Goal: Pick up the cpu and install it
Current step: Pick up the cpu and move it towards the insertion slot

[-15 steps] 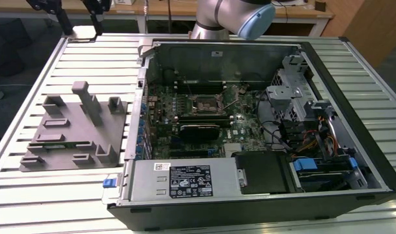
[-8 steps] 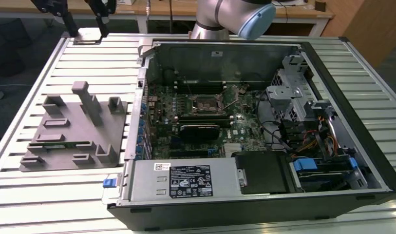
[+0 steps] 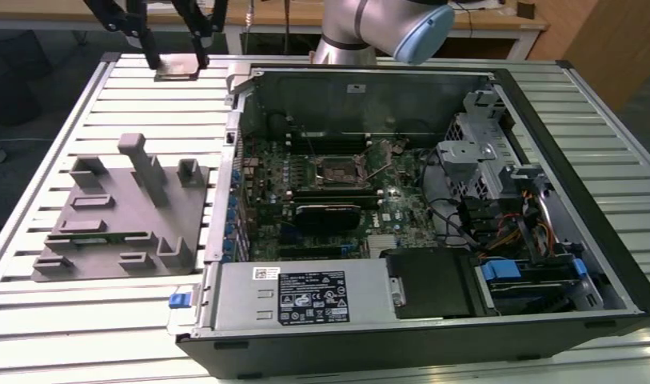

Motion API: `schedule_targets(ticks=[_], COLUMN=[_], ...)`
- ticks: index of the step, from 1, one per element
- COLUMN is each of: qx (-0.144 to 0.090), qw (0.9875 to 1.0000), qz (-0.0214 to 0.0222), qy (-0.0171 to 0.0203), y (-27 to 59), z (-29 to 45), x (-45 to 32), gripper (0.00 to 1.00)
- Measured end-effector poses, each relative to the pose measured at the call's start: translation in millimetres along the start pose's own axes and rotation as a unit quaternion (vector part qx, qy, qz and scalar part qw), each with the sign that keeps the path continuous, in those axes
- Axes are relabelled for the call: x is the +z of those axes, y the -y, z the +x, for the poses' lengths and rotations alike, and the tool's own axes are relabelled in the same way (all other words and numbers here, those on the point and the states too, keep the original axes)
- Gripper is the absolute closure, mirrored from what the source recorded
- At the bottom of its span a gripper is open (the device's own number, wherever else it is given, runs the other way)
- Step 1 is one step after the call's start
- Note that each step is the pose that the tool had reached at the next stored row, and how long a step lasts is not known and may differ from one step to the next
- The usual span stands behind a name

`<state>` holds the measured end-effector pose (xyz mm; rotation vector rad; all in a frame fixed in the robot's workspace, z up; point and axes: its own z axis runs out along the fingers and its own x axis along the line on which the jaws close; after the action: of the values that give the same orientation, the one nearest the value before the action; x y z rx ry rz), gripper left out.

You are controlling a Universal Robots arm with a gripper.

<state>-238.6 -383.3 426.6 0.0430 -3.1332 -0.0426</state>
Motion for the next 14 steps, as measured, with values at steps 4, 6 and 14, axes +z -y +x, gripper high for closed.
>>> schedule_targets(ticks=[4, 6, 14], qx=[0.0, 0.0, 0.0], qw=[1.0, 1.0, 1.0], qz=[0.0001, 0.0001, 0.0], qy=[-0.0001, -0.0001, 0.0], y=[0.7, 1.1, 2.3], z=[-18.3, -27.3, -63.8], x=[7.1, 10.6, 20.4], gripper=[0.46, 0.46, 0.46])
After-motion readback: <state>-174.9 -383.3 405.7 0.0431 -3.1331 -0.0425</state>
